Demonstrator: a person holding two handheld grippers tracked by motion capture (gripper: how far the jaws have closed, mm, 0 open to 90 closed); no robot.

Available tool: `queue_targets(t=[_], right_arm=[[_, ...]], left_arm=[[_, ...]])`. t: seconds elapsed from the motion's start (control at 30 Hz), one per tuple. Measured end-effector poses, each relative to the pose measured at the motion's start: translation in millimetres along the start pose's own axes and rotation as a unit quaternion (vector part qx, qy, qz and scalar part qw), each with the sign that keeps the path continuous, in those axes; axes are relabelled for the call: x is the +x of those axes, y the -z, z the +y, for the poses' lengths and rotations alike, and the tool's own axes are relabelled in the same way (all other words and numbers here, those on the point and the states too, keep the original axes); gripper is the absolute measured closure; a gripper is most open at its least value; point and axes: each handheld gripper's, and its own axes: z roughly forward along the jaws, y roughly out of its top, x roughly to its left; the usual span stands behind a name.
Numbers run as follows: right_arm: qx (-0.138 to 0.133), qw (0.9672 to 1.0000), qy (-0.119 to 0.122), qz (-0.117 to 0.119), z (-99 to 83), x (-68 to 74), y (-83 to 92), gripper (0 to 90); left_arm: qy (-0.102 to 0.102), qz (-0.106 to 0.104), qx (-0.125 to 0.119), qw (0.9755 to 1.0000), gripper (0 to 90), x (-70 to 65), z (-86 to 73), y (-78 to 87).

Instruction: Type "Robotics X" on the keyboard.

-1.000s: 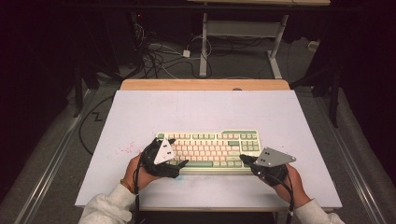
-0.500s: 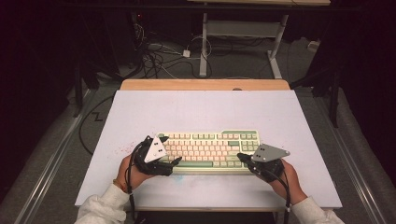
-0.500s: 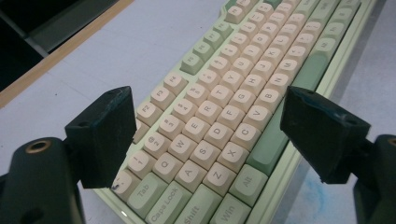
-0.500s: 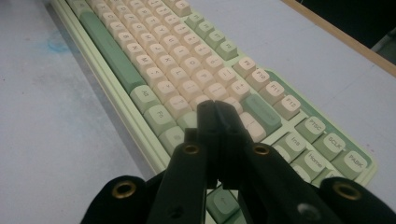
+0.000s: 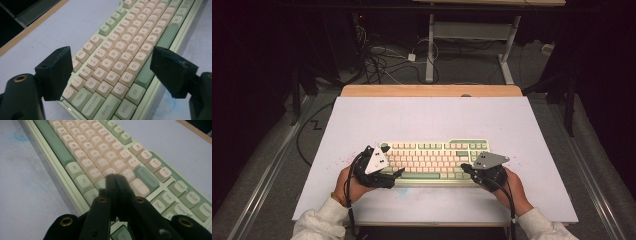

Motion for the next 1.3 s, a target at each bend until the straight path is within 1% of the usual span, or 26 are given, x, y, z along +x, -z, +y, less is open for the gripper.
queue_targets(t=[0.23,0.6,0.87,0.9,0.93,1.1,1.27,1.3], right_arm=[[0.009,1.0,-0.002,-0.003,-1.0,-1.4,-5.4,90.0],[0.02,0.9998,-0.002,-0.007,-2.9,-3.5,-10.9,90.0],[0.025,0.9997,-0.003,-0.004,-4.1,-3.6,-13.0,90.0],[0.028,0.9996,-0.005,-0.002,-4.3,-3.7,-13.6,90.0],[0.032,0.9995,-0.001,-0.001,-5.2,-4.0,-14.9,90.0],[0.032,0.9995,-0.007,-0.001,-5.9,-5.1,-14.5,90.0],[0.031,0.9995,-0.007,-0.001,-6.0,-4.8,-14.5,90.0],[0.031,0.9995,-0.007,-0.002,-6.1,-4.7,-14.5,90.0]], left_arm=[[-0.006,-0.004,0.007,0.9999,18.1,-1.1,-0.5,-1.0],[-0.007,-0.006,0.01,0.9999,18.1,-1.2,-1.3,-1.4],[-0.006,-0.006,0.012,0.9999,18.1,-1.2,-1.7,-1.5],[-0.006,-0.007,0.012,0.9999,18.1,-1.2,-1.6,-1.3],[-0.006,-0.007,0.012,0.9999,18.1,-1.2,-1.6,-1.1],[-0.005,-0.005,0.011,0.9999,18.4,-0.1,-1.4,0.9],[-0.002,-0.004,0.009,1.0,21.3,2.5,-1.0,4.4],[-0.003,-0.006,0.01,0.9999,24.6,3.1,-0.9,5.0]])
